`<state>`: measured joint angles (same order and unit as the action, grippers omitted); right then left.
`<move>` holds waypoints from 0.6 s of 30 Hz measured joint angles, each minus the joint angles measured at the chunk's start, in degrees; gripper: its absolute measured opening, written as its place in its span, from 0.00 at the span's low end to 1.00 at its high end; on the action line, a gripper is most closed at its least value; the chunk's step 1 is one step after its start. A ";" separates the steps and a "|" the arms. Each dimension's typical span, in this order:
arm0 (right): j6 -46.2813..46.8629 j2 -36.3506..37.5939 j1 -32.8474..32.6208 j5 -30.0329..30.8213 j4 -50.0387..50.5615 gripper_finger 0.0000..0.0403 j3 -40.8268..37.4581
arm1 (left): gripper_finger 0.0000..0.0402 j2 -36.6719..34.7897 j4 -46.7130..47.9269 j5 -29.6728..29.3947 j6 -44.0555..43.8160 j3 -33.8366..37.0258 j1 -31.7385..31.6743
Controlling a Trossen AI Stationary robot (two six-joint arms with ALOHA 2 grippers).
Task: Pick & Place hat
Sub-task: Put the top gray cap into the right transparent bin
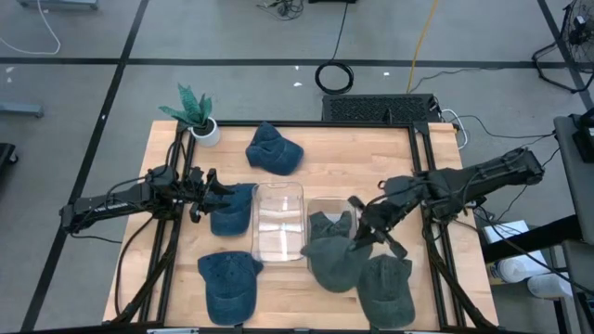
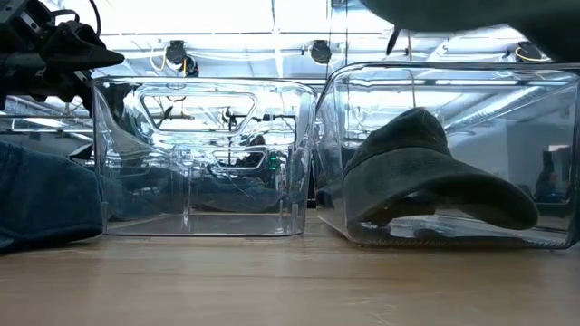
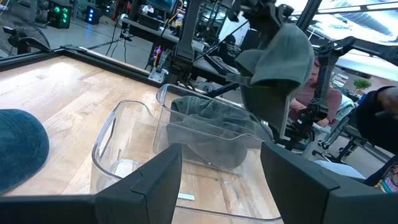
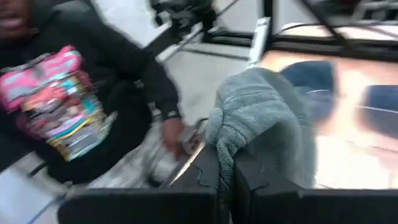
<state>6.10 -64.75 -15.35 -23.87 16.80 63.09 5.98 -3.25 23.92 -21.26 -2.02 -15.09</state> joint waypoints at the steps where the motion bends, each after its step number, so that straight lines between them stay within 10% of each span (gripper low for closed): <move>1: 0.26 0.70 0.02 1.70 0.01 0.00 0.00 | 0.57 0.01 0.00 0.00 0.00 0.00 0.01; 18: -2.28 2.51 0.02 12.03 3.61 0.00 0.00 | 0.57 0.02 0.00 0.02 0.00 0.00 0.00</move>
<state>3.82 -62.24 -15.33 -11.84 20.41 63.09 6.00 -3.24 23.94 -21.26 -2.02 -15.09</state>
